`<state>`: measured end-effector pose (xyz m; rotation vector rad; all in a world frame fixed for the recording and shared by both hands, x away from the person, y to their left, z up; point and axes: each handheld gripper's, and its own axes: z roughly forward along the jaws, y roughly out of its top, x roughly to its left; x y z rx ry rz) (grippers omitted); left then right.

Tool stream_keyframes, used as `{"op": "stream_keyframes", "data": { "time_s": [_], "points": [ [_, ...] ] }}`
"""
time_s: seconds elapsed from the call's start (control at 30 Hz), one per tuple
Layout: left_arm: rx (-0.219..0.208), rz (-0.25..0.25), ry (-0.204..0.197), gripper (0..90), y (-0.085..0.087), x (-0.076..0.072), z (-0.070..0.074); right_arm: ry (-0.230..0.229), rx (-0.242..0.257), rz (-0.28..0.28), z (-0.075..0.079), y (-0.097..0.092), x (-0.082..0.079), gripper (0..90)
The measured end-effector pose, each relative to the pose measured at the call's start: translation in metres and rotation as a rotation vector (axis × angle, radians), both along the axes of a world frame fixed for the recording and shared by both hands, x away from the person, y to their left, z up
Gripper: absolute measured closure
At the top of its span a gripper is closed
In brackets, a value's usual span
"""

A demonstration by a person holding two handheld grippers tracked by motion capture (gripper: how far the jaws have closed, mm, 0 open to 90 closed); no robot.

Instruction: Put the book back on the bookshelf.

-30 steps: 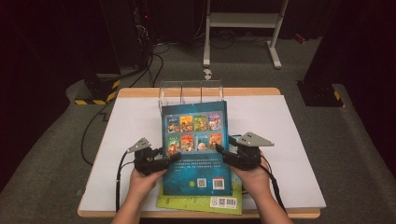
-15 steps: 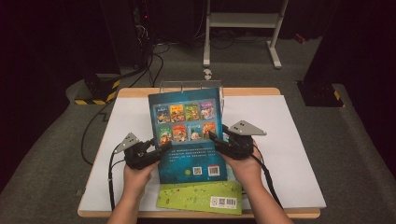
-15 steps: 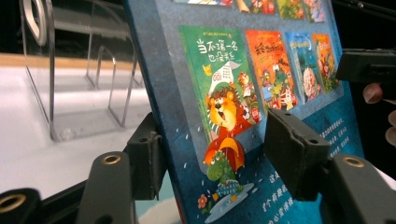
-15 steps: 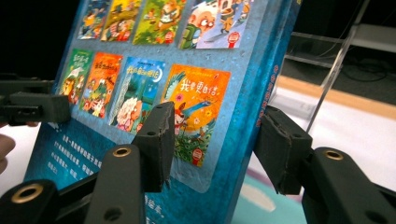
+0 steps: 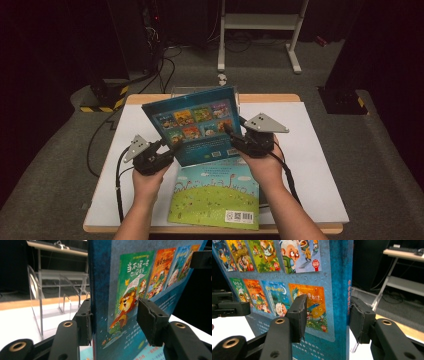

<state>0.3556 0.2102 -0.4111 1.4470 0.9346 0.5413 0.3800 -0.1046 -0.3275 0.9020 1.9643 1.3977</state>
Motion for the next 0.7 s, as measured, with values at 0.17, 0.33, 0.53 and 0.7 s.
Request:
{"op": "stream_keyframes", "data": {
  "time_s": [0.17,0.33,0.53,0.7],
  "points": [
    [-0.011,0.016,-0.019,49.2,0.008,0.002,0.004,-0.005,0.006,0.005,0.002,0.006,0.002,54.0],
    [-0.001,0.029,-0.029,48.7,0.016,-0.002,-0.006,0.008,0.01,0.022,-0.013,0.012,0.0,54.7],
    [-0.015,0.034,-0.025,47.8,0.024,-0.004,-0.018,-0.028,0.01,0.035,-0.02,0.019,-0.007,55.8],
    [-0.014,0.048,-0.014,45.8,0.03,-0.005,-0.024,-0.054,-0.006,0.061,-0.023,0.025,-0.015,55.3]
  ]
}}
